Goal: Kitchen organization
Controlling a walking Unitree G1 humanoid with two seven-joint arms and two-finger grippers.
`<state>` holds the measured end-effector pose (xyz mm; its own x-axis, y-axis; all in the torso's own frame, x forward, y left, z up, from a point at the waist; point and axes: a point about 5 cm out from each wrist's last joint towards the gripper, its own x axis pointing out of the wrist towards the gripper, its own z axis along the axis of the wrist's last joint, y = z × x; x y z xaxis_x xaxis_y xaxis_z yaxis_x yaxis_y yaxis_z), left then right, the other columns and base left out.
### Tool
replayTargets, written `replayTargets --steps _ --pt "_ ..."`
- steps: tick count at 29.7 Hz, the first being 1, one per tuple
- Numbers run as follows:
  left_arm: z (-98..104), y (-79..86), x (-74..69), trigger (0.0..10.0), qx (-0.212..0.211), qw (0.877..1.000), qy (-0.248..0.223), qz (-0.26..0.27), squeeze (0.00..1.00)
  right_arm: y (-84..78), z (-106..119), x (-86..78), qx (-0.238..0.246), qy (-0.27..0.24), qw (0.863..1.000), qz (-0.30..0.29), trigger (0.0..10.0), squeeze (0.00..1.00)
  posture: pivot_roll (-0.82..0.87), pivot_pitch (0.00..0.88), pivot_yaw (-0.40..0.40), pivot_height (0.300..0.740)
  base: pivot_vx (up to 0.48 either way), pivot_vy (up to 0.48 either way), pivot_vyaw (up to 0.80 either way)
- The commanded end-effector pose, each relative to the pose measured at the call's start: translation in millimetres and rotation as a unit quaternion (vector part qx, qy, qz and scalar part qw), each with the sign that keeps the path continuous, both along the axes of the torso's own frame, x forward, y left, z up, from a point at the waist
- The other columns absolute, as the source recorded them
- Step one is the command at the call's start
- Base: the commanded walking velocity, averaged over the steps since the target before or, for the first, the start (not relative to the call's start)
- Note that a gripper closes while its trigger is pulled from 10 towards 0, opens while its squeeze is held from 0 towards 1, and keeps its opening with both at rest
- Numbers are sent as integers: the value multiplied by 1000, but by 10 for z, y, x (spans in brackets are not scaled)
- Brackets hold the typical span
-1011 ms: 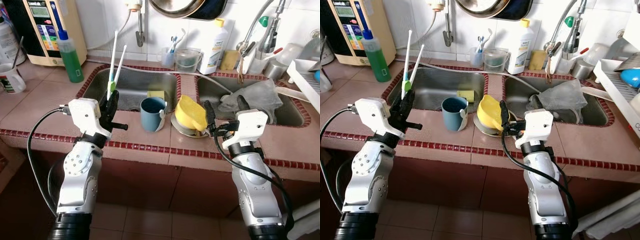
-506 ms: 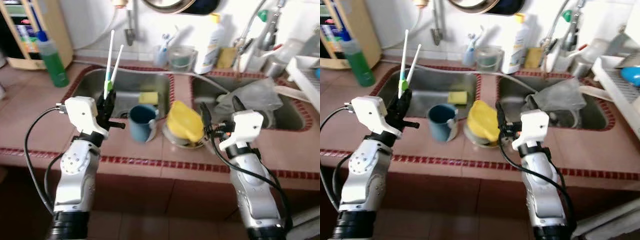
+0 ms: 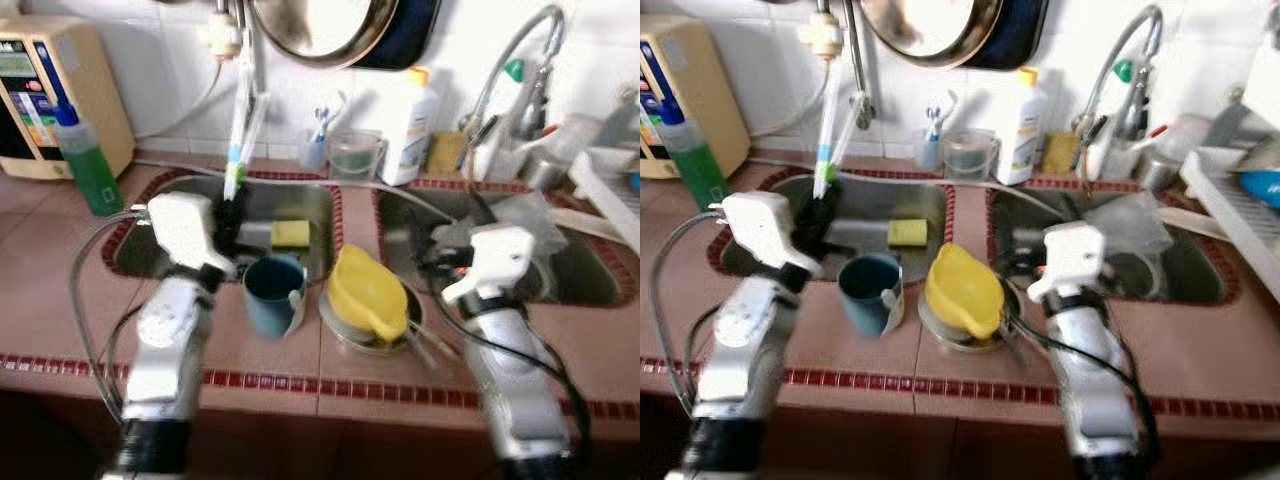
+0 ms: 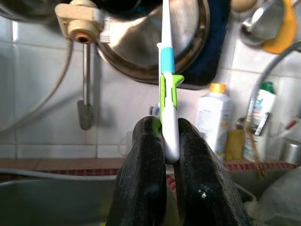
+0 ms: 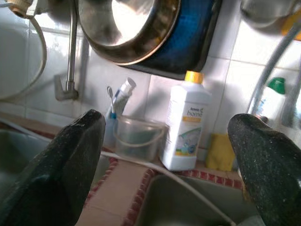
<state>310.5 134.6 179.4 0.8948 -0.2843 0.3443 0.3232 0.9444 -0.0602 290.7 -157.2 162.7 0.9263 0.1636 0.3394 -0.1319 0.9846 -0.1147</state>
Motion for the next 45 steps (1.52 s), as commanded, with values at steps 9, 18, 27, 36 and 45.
replayTargets --steps 9,18,27,36,45 --pt "7 72 50 10000 7 1000 9 17 0 45 61 -22 1 -2 1000 15 10000 0 -61 0 -20 740 196 0 0" --pt "20 136 133 10000 46 999 22 9 0 51 107 -104 11 36 998 58 10000 0 -76 0 -8 740 0 0 0" --pt "31 191 209 10000 96 995 29 -9 0 94 213 -228 13 50 994 101 10000 0 -100 19 11 740 0 0 0" --pt "4 164 355 10000 143 988 39 -47 0 25 224 -461 -3 87 989 122 10000 0 -164 63 52 740 0 0 0" --pt "-54 77 480 10000 178 979 46 -84 0 52 295 -779 -3 115 979 167 10000 0 -233 93 87 740 0 0 0"
